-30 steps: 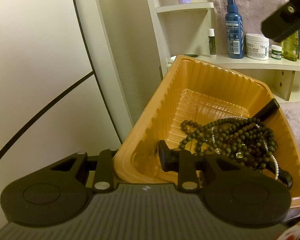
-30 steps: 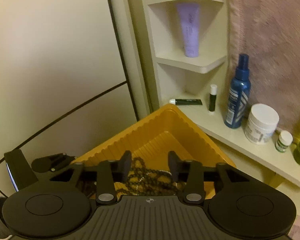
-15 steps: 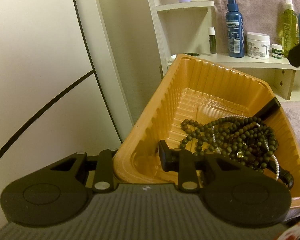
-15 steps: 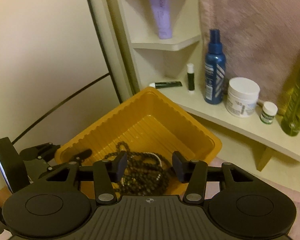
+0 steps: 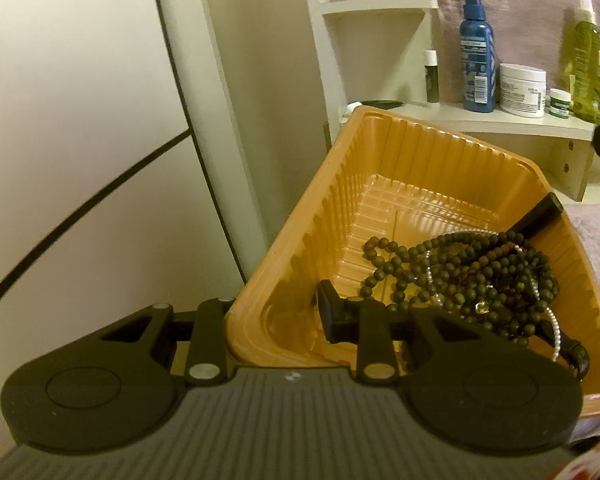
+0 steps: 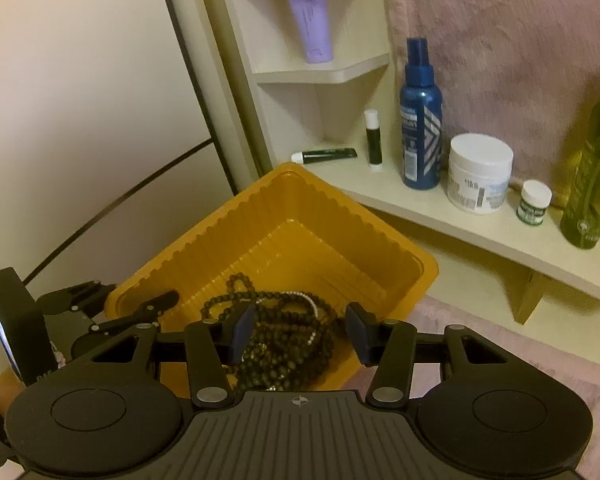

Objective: Organize jewelry
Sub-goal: 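Set the basket down on the towel with the left tool while withdrawing the right tool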

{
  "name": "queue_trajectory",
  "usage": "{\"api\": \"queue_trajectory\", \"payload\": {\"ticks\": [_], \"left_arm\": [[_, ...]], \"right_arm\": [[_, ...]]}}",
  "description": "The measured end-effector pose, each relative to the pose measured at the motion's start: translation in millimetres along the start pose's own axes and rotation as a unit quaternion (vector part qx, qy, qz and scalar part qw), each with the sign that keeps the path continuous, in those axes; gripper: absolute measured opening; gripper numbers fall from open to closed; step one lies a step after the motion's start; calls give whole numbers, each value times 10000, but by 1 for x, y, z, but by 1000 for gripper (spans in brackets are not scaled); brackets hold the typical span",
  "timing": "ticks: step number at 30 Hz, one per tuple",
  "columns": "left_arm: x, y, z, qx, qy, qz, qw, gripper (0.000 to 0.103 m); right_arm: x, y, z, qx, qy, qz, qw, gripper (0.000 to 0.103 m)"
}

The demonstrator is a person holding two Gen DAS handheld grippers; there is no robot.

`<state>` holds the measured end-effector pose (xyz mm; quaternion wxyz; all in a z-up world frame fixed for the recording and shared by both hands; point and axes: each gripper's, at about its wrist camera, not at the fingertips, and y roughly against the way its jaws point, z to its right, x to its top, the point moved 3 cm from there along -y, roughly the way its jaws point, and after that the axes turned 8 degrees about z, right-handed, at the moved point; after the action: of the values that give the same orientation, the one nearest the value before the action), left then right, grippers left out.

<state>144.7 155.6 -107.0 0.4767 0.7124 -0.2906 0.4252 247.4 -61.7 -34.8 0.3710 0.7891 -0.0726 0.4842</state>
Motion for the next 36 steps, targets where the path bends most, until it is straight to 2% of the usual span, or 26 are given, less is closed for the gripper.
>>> {"api": "queue_trajectory", "payload": {"ticks": [7,23,28,34,36], "left_arm": [[-10,-5,-10,-36,439,-305,9986,26],[-16,-11,-16,-207,793,-685,9943,27],[-17,-12,-15,-270,868,-828,9924,35],[-18,-12,-18,-493,1013,-988,9887,43],[-19,-13,-19,-518,1102,-1046,9870,50]], "right_arm": [[-6,-1,1,-30,-98,-50,9999,52],[-25,1,0,-147,-283,-121,9994,53],[-33,2,-2,-230,-330,-107,9991,54],[-42,5,-4,-292,-432,22,9986,61],[-44,7,-6,-337,-471,81,9983,64]]}}
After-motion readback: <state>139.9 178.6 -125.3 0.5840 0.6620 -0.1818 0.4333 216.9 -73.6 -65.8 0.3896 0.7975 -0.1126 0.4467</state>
